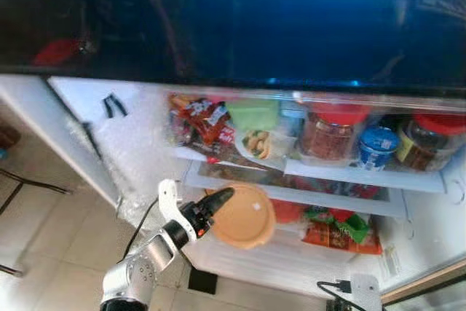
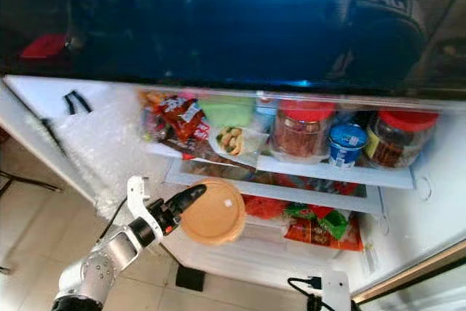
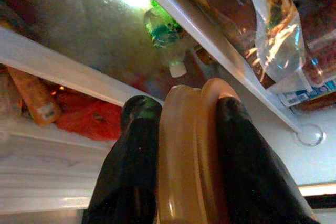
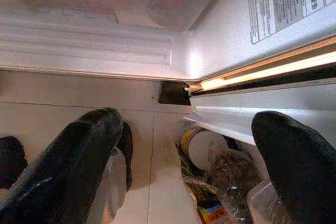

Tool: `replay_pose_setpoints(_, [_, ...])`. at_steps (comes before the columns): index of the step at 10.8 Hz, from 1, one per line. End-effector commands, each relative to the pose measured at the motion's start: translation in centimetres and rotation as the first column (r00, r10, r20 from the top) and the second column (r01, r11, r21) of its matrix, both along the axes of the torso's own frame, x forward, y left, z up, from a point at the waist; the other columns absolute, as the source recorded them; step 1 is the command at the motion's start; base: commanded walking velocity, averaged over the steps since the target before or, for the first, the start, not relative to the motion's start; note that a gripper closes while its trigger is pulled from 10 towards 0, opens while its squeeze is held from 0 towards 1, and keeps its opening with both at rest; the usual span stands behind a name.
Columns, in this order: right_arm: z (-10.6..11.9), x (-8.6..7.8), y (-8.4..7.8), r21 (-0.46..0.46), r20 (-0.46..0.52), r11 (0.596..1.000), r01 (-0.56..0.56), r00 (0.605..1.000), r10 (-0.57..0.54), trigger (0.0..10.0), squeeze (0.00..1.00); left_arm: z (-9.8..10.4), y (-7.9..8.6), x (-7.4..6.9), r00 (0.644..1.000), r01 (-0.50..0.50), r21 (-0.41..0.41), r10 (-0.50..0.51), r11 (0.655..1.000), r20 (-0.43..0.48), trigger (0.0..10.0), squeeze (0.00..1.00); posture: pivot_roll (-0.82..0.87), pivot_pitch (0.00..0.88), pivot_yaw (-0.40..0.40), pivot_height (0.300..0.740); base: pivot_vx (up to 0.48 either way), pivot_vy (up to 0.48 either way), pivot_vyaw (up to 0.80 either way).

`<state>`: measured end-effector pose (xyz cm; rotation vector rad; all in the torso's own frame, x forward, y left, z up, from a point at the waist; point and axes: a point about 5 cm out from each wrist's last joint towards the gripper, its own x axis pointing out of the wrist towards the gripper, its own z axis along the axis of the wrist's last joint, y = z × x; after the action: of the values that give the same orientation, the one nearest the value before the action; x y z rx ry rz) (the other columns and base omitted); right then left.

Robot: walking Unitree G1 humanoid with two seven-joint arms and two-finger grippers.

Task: Restocking fridge

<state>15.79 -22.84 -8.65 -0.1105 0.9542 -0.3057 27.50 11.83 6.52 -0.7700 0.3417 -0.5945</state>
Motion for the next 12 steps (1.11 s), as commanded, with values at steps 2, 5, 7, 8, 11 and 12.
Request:
replay_pose_setpoints(2, [-0.29,-0.61,0.24,0.035,-0.001,0.999,0.022,1.000,-0.022,10.0,0.00,0.12,0.10,0.27,1.000,-0.015,-0.004,0.015,1.000,0.010,10.0,0.00,0.00,0.089,0.093,0.740,0.000,0.000,0.00])
replay_pose_setpoints(5, [-0.32,-0.62,0.30,0.037,-0.005,0.999,0.026,1.000,-0.026,10.0,0.00,0.06,0.10,0.44,1.000,-0.015,-0.008,0.015,1.000,0.010,10.0,0.00,-0.01,0.079,0.096,0.740,0.000,0.000,0.00])
replay_pose_setpoints(7, [-0.32,-0.60,0.39,0.049,0.003,0.999,0.022,1.000,-0.023,10.0,0.00,0.13,0.03,0.57,1.000,-0.016,-0.006,0.016,1.000,0.015,10.0,0.00,-0.01,0.069,0.098,0.706,0.000,0.000,0.00])
replay_pose_setpoints(8, [-0.34,-0.62,0.45,0.058,0.006,0.998,0.023,1.000,-0.023,10.0,0.00,0.14,-0.08,0.62,1.000,-0.014,-0.005,0.015,1.000,0.017,10.0,0.00,-0.01,0.068,0.098,0.687,0.000,0.000,0.00])
replay_pose_setpoints(11, [-0.34,-0.63,0.45,0.060,0.006,0.998,0.022,1.000,-0.022,10.0,0.00,0.11,-0.10,0.65,1.000,-0.014,-0.005,0.014,1.000,0.019,10.0,0.00,-0.01,0.067,0.099,0.642,0.000,0.000,0.00])
replay_pose_setpoints(12, [-0.25,-0.30,0.87,0.131,0.042,0.991,-0.024,0.999,0.018,10.0,0.00,0.13,-0.18,0.68,1.000,-0.012,-0.004,0.012,1.000,0.020,10.0,0.00,-0.01,0.078,0.098,0.632,0.000,0.000,0.00])
